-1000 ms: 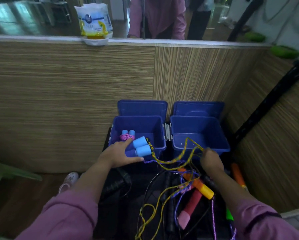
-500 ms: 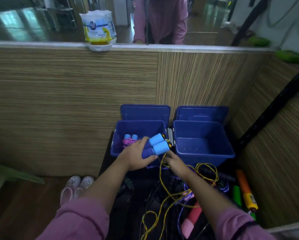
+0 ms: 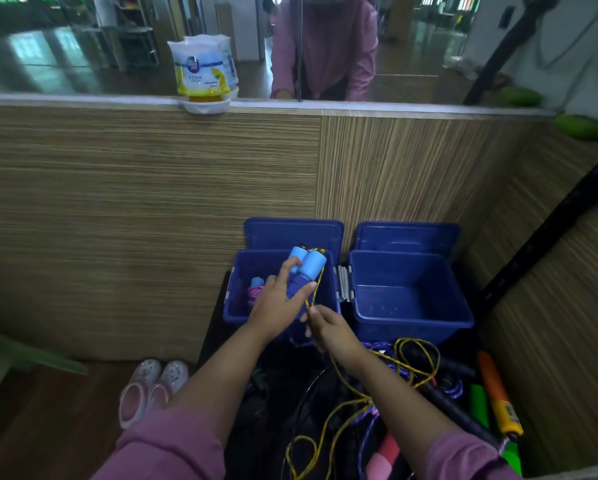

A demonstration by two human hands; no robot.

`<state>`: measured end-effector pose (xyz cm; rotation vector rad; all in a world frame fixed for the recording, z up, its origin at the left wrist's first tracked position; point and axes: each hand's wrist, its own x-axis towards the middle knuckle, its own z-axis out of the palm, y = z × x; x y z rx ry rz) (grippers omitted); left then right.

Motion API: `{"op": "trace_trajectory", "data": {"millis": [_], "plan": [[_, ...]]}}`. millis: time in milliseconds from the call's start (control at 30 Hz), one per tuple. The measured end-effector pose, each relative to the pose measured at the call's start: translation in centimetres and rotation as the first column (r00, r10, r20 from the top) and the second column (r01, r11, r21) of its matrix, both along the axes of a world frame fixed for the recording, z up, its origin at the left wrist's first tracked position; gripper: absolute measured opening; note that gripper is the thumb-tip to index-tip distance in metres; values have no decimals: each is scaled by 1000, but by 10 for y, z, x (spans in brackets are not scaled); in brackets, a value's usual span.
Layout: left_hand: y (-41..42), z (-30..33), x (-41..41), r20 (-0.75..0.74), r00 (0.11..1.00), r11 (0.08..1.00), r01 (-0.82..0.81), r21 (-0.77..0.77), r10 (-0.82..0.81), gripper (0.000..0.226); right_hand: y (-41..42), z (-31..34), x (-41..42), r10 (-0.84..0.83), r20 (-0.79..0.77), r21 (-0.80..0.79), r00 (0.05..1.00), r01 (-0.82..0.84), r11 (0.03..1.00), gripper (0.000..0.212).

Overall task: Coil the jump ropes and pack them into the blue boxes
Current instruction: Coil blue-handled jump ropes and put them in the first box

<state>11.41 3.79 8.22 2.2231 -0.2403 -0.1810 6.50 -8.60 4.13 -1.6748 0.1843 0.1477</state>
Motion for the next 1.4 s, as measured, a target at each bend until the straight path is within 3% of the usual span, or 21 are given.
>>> {"op": "trace_trajectory", "data": {"millis": [200,367,600,800,967,1033,1167,1333,1400], "plan": [[-5,7,-5,-52,999,964,0,-266,-14,24,2,-5,4,12,-69,-66,998,-16,998,25],[-6,3,-5,-93,996,945,-35,-324,6,7,16,-6,3,121,-49,-180,991,-128,975,25],[2,-4,-13,-55,998,954,-19,-298,2,40,10,-4,-1,250,-51,-276,967,-254,927,27],[-1,-3,-15,-62,998,930,-28,-367,5,36,7,3,-9,268,-129,-321,955,-296,900,31],[4,-9,-17,-169,984,850,-45,-525,-53,38,-4,7,-12,456,-253,-443,853,-521,729,19],[6,-10,-18,-201,977,839,-53,-542,-68,40,-7,8,-15,482,-278,-434,831,-557,708,18],[6,-8,-18,-234,968,836,-54,-546,-90,41,-10,12,-19,491,-280,-399,825,-565,722,30],[8,-6,-17,-296,950,788,-107,-607,-99,42,-10,14,-14,526,-216,-595,823,-538,597,30],[8,-2,-18,-318,939,758,-113,-642,-129,42,-9,15,-15,528,-201,-613,825,-526,589,26]]}}
